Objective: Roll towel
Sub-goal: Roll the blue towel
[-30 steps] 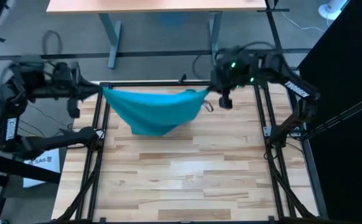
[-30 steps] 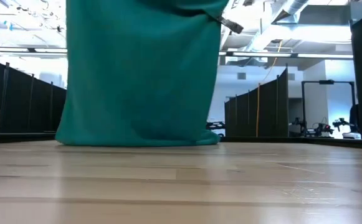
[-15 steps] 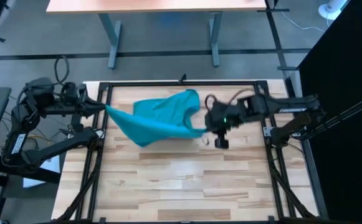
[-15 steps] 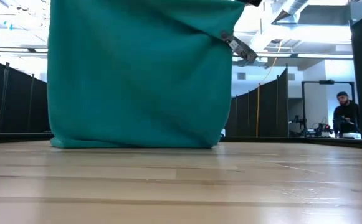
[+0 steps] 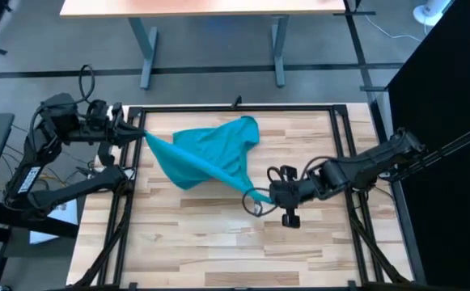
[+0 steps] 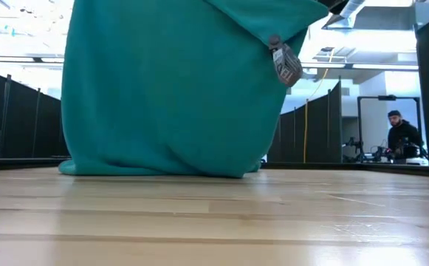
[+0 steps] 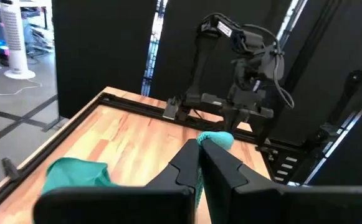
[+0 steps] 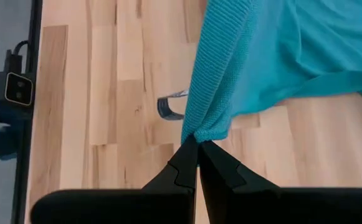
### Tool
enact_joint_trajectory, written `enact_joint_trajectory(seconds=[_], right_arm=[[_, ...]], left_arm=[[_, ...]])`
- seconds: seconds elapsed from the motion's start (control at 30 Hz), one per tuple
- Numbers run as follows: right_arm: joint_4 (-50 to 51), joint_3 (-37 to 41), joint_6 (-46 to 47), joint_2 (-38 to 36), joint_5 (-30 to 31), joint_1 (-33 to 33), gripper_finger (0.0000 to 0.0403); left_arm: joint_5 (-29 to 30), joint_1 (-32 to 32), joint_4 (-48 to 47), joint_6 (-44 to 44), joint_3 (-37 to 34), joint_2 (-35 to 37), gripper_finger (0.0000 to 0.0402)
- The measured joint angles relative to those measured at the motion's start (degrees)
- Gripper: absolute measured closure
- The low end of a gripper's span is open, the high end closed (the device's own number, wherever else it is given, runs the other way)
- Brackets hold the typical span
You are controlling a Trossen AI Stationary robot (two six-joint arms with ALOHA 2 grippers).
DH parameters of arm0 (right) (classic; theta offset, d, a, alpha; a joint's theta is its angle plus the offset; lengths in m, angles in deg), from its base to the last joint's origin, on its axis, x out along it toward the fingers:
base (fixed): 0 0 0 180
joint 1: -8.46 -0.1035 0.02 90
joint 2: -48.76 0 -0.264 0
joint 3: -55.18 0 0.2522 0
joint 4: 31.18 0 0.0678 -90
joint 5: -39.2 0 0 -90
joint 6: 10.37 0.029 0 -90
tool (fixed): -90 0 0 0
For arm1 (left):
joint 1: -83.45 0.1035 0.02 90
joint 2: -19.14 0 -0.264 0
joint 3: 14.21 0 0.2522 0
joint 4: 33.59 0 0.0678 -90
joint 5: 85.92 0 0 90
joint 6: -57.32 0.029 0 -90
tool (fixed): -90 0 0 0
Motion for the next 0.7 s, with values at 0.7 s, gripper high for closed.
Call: enact_joint_trajectory(seconds=[0.7], right_arm=[[-3.3,0.8,2.3,0.1,3.3,-2.7,0.0403]], left_arm=[[48.7,-61.0,9.1,0.5,0.0,-28.8,0.0402]])
